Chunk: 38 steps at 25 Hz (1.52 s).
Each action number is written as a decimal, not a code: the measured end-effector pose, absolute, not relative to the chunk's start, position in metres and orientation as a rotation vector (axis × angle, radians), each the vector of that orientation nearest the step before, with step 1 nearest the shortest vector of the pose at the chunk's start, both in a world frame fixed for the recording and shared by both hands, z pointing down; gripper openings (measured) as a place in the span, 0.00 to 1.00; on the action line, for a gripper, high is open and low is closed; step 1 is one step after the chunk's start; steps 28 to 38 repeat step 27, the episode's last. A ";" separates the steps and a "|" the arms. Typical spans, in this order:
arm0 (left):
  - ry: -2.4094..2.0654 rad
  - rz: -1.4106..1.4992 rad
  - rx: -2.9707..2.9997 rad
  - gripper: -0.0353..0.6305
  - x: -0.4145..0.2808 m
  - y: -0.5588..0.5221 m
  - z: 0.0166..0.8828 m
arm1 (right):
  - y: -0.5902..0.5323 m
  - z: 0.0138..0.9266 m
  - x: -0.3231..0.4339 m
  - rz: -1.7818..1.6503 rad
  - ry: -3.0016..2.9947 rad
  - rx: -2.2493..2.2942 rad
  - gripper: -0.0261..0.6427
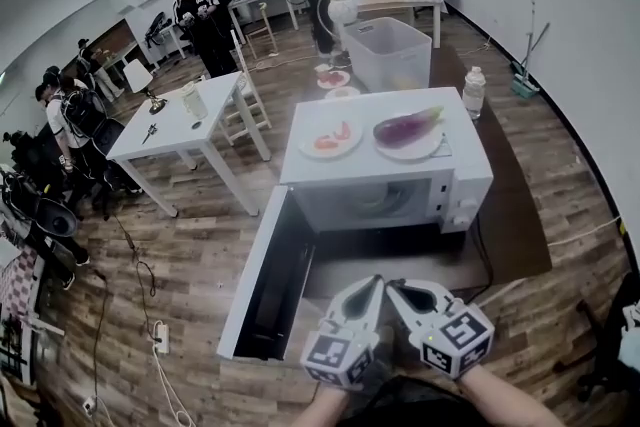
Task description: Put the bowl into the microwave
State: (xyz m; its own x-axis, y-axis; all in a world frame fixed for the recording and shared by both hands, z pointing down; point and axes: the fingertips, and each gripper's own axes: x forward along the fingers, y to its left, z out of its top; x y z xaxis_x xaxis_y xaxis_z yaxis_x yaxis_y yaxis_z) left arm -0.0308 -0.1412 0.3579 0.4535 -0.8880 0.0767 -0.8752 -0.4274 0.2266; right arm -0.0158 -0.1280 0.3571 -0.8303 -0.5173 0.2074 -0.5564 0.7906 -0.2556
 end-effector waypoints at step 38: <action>-1.515 -0.077 2.486 0.05 -0.009 -0.094 0.330 | -0.080 0.326 0.007 0.547 -2.916 0.843 0.04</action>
